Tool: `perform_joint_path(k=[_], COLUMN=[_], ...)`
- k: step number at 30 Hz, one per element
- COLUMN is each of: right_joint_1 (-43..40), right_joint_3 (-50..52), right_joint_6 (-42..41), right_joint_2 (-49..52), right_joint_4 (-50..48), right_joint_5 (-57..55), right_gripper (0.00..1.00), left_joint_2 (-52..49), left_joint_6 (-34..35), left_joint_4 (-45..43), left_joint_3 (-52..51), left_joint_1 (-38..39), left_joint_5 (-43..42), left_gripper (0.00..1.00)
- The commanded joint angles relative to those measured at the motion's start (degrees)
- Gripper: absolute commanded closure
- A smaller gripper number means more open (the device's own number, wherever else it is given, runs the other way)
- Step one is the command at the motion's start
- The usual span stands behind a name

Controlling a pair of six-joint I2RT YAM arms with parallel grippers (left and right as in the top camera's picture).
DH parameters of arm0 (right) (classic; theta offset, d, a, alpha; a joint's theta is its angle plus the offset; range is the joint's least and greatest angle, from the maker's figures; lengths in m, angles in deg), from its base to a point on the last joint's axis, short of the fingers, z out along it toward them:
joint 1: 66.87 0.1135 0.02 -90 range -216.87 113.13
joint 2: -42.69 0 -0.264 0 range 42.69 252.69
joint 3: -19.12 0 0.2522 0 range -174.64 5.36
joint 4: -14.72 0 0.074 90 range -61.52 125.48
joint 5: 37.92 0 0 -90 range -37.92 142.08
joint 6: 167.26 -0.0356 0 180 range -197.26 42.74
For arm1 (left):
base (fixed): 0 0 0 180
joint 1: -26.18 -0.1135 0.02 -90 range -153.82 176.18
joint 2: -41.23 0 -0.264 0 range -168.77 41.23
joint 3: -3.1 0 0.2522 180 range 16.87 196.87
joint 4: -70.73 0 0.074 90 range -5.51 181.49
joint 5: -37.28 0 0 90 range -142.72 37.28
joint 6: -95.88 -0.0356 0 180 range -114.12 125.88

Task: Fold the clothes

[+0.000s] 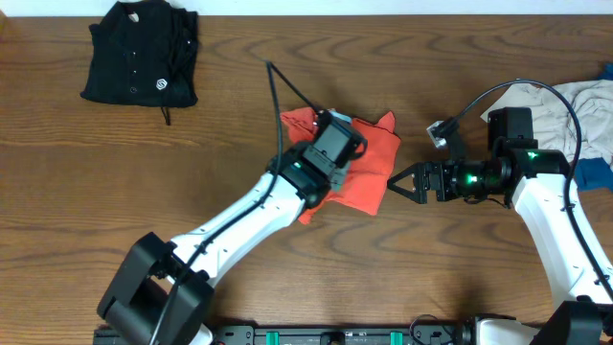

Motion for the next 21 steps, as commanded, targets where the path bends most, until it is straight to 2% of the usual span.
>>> perform_joint_path(k=[1, 2, 4, 5, 8, 12, 15, 18, 21], right_joint_1=[0.46, 0.46, 0.48, 0.48, 0.46, 0.46, 0.46, 0.46, 0.42], right_joint_3=[-0.13, -0.13, -0.13, -0.13, -0.13, -0.13, -0.13, -0.13, -0.13], right_joint_6=[1.20, 1.20, 1.20, 1.20, 1.20, 1.20, 1.20, 1.20, 1.20], right_joint_2=[-0.92, -0.92, -0.92, -0.92, -0.92, -0.92, -0.92, -0.92, -0.92], right_joint_4=[0.04, 0.07, 0.11, 0.09, 0.09, 0.22, 0.61, 0.68, 0.63], right_joint_5=[-0.31, -0.31, -0.31, -0.31, -0.31, -0.31, -0.33, -0.33, -0.31], right_gripper=[0.01, 0.01, 0.01, 0.01, 0.01, 0.01, 0.01, 0.01, 0.01], left_joint_2=[0.09, -0.02, -0.37, -0.66, -1.73, -2.29, -1.68, 0.31, 3.30], left_joint_6=[-2.21, -3.08, -6.12, -7.50, -9.57, -9.55, -8.96, -5.46, -3.56], left_joint_4=[-0.98, -1.07, -1.11, -1.33, -2.10, -2.21, -2.10, -1.27, 0.07], left_joint_3=[-0.24, -0.24, -0.24, -0.24, -0.24, -0.24, -0.24, -0.24, -0.24], left_joint_1=[3.08, 4.04, 5.92, 6.97, 9.66, 11.39, 10.97, 9.94, 8.09], left_joint_5=[3.48, 4.48, 5.07, 5.07, 5.07, 5.11, 7.96, 11.69, 11.76], left_gripper=[0.87, 0.83, 0.48, 0.35, 0.25, 0.02, 0.02, 0.02, 0.02])
